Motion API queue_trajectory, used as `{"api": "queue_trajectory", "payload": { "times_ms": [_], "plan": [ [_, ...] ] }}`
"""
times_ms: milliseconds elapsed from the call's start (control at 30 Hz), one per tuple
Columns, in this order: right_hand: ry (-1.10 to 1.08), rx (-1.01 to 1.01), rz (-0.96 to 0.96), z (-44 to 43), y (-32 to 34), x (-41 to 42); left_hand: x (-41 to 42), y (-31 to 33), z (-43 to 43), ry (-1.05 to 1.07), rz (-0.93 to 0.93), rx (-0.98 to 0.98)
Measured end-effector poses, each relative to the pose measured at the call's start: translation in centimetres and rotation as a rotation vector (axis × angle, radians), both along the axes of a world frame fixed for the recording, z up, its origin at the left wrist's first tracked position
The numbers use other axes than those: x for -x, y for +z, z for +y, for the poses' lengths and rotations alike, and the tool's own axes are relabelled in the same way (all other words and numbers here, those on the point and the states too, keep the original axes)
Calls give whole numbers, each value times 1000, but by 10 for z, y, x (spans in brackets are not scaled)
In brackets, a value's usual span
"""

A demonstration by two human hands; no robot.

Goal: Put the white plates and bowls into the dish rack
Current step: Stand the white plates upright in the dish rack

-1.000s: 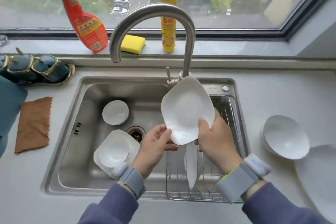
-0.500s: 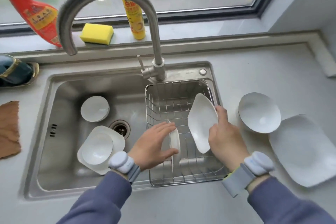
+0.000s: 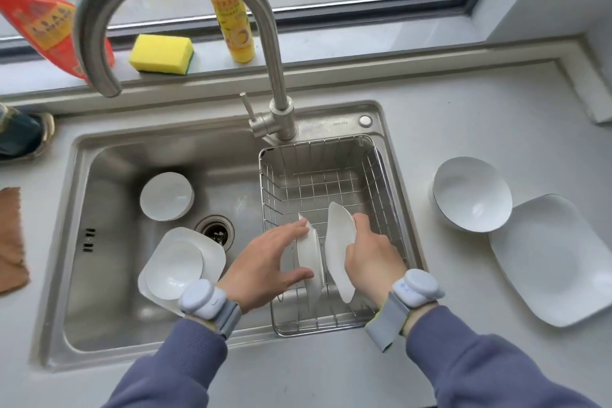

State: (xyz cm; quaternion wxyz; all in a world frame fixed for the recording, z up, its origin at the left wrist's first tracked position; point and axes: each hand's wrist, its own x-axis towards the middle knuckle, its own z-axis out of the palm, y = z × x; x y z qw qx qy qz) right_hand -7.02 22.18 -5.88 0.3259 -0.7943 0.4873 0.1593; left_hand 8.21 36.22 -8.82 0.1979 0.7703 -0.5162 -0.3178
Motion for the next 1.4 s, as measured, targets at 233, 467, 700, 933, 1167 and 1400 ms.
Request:
{"api": "queue_trajectory", "payload": {
  "times_ms": [233,467,700,933,1167,1400],
  "plan": [
    [23,-4,29,6,-12,-5,2,1,-3,21,42,-2],
    [73,-56,-35,7,-15,-5,7,-2,-9,35,59,7],
    [70,-204,6,5,-14,1,17,-4,-21,16,47,11],
    [55,-279,-8,0,-14,4,22,-3,-29,29,21,-25],
    [-11,-191,-192,-10,-1,9,30,9,-43,63,-16,12],
    [-157,83,-509,-54,47,44,87,53,-110,126,97,104]
  ]
}}
